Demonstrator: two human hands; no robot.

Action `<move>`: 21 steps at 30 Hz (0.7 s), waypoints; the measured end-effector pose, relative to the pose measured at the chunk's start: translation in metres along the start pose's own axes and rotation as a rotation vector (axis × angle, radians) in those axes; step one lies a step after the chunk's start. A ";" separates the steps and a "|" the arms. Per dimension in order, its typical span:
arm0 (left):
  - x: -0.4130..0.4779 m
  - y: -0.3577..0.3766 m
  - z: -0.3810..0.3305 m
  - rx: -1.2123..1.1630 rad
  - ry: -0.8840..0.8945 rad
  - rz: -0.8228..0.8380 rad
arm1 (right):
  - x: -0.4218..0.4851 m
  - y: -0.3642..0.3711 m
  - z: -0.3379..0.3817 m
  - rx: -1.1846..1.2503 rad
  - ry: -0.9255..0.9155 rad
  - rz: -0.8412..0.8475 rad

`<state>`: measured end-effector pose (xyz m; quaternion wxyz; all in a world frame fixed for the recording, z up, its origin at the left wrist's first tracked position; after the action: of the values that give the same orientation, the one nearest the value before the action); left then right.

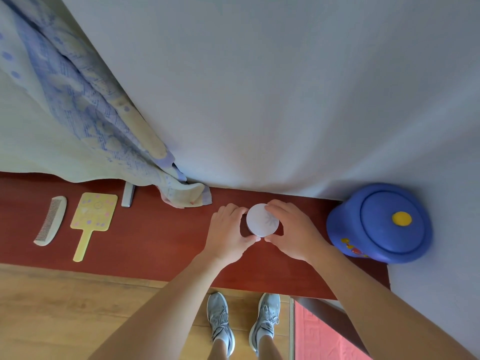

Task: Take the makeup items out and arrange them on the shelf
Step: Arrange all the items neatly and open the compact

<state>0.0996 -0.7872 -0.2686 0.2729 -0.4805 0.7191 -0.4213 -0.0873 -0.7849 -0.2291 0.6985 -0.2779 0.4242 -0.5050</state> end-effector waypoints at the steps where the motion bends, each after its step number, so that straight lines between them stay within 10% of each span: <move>1: 0.000 0.000 0.000 -0.001 0.000 0.000 | 0.000 0.000 0.000 0.001 -0.001 -0.001; 21: -0.004 -0.001 0.001 -0.056 -0.007 0.044 | 0.009 -0.012 -0.002 0.257 0.181 0.067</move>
<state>0.1030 -0.7842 -0.2681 0.2708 -0.4735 0.7402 -0.3932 -0.0940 -0.7974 -0.2234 0.7037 -0.1254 0.4261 -0.5545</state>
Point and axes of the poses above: each hand's wrist, its own x-axis towards the middle knuckle, its own y-axis out of the palm, z = x × y, the point moved 2 cm from there along x, towards the middle knuckle, and after that the axes turned 11 degrees about y, right-handed, at the moved point
